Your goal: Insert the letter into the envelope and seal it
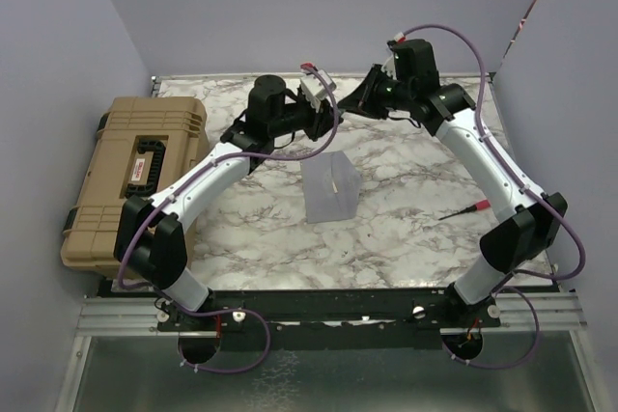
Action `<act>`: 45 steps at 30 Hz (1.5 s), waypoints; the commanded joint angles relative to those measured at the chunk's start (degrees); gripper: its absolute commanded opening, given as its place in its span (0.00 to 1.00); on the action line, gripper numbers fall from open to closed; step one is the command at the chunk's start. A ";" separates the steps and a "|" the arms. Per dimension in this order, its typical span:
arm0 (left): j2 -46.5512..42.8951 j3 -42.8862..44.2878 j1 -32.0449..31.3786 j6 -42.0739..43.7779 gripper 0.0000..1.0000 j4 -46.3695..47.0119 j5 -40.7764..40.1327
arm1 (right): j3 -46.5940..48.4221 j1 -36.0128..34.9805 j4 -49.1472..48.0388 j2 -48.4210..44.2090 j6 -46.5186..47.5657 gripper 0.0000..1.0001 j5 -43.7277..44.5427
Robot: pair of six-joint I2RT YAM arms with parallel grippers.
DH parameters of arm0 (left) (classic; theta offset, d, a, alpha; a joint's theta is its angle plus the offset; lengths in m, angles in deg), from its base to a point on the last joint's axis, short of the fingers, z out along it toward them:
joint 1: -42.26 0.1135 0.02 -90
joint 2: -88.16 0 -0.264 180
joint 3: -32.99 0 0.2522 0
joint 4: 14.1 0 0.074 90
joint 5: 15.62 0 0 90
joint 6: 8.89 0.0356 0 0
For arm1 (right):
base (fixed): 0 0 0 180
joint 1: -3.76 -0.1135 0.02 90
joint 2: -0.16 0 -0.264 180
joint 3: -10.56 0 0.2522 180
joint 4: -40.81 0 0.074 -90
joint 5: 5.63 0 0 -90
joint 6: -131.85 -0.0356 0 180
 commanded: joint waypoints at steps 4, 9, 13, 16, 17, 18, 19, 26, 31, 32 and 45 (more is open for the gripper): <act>-2.97 2.24 -2.99 14.54 0.00 -6.52 -0.35 | -4.53 -0.29 -14.91 -4.66 -7.68 0.16 0.39; -2.70 1.82 -2.93 10.28 0.00 -8.65 5.36 | -4.94 0.03 -11.56 -6.34 10.72 0.69 -11.28; -3.31 1.15 -2.82 7.43 0.00 -10.71 11.58 | -7.74 1.04 -7.88 -9.94 24.76 0.70 -17.15; -4.63 -0.40 -2.72 6.29 0.00 -11.01 16.16 | -3.66 3.74 2.01 -8.44 33.11 0.66 -26.52; -5.14 -0.93 -2.78 5.94 0.00 -11.06 17.49 | -2.86 4.01 4.64 -8.22 35.55 0.65 -27.74; -5.40 -1.32 -2.69 5.64 0.00 -11.01 18.89 | -2.99 4.09 6.34 -8.41 38.29 0.65 -28.94; -5.74 -1.70 -2.72 5.30 0.00 -11.04 20.21 | -3.75 4.08 7.28 -9.02 40.95 0.65 -30.14; -6.86 -2.69 -2.55 4.44 0.00 -11.14 22.42 | -11.32 4.12 9.89 -13.94 55.09 0.64 -39.98; -6.34 -2.22 -2.54 4.55 0.00 -11.12 22.53 | -10.89 4.12 10.84 -12.57 55.62 0.55 -39.67; -6.23 -2.03 -2.53 4.55 0.00 -11.17 22.62 | -10.90 4.10 10.82 -12.35 55.58 0.52 -39.50; -6.42 -1.55 -2.55 4.83 0.00 -11.10 24.98 | -11.01 4.06 7.53 -10.37 50.25 0.47 -35.30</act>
